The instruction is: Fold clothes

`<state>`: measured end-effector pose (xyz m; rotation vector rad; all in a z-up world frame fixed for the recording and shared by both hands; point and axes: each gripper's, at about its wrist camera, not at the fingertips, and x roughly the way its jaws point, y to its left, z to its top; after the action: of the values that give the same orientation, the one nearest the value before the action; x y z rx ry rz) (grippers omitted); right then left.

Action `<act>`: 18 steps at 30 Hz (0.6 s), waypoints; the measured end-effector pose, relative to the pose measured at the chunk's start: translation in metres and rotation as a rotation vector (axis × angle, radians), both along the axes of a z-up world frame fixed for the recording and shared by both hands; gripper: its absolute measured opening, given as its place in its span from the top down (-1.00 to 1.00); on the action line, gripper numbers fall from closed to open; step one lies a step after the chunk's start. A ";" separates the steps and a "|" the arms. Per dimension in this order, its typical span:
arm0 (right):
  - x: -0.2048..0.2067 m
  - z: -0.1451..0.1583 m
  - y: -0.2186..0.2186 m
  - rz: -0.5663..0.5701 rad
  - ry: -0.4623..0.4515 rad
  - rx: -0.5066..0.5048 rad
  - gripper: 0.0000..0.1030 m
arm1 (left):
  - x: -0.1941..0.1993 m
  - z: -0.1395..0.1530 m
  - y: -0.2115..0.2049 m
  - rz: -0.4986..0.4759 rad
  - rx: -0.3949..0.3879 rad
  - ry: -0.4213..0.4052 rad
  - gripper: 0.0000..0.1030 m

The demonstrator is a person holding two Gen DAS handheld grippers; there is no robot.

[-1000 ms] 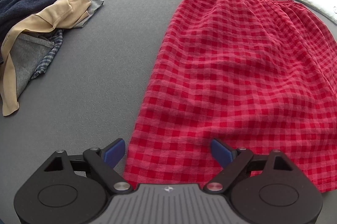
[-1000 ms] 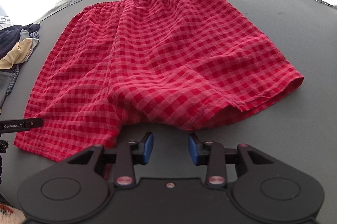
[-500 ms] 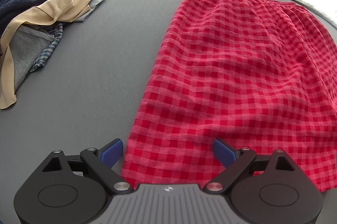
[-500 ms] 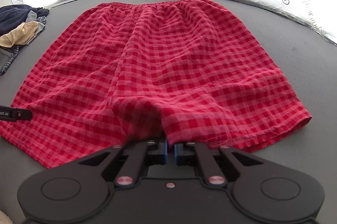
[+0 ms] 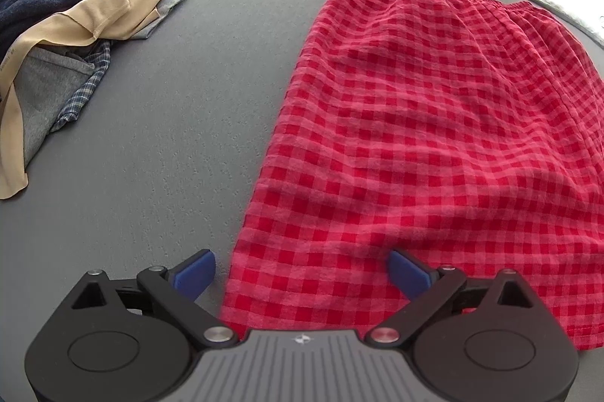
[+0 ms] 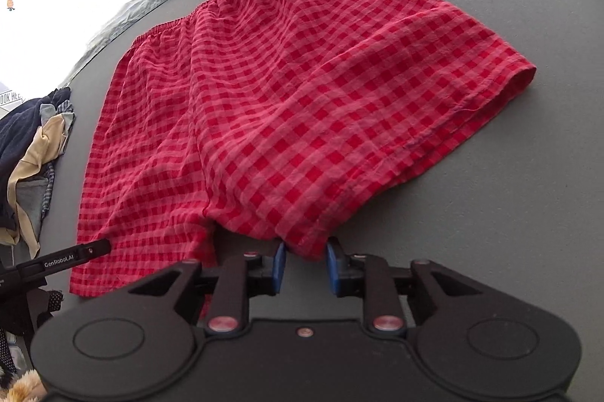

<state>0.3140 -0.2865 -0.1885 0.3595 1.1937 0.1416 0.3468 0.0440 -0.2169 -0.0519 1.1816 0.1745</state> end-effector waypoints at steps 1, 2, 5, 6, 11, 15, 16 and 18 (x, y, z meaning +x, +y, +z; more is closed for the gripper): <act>0.000 0.001 0.000 0.002 -0.008 -0.006 0.42 | 0.000 0.000 0.000 0.002 -0.001 0.000 -0.92; 0.000 0.002 -0.001 0.004 -0.016 -0.012 0.33 | 0.000 -0.001 0.000 0.005 -0.002 0.001 -0.93; 0.002 -0.002 -0.002 0.017 -0.023 0.029 0.40 | 0.000 -0.001 0.001 0.010 -0.004 0.002 -0.95; 0.002 -0.003 -0.003 0.028 -0.026 0.048 0.51 | 0.000 -0.002 0.001 0.011 -0.004 0.003 -0.96; -0.002 0.009 0.003 0.109 -0.055 0.126 0.92 | -0.001 -0.001 0.001 0.009 -0.001 0.006 -0.96; -0.003 0.011 -0.001 0.091 -0.014 0.070 0.89 | -0.001 -0.002 0.001 0.015 -0.003 0.008 -0.96; -0.003 0.004 0.001 0.096 0.017 0.015 0.87 | -0.001 -0.002 0.001 0.017 -0.005 0.010 -0.96; -0.004 -0.004 -0.001 0.086 0.054 -0.011 0.78 | 0.000 -0.002 0.001 0.013 -0.002 0.012 -0.96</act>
<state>0.3102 -0.2877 -0.1923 0.3036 1.2632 0.2007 0.3466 0.0451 -0.2186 -0.0605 1.1934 0.1857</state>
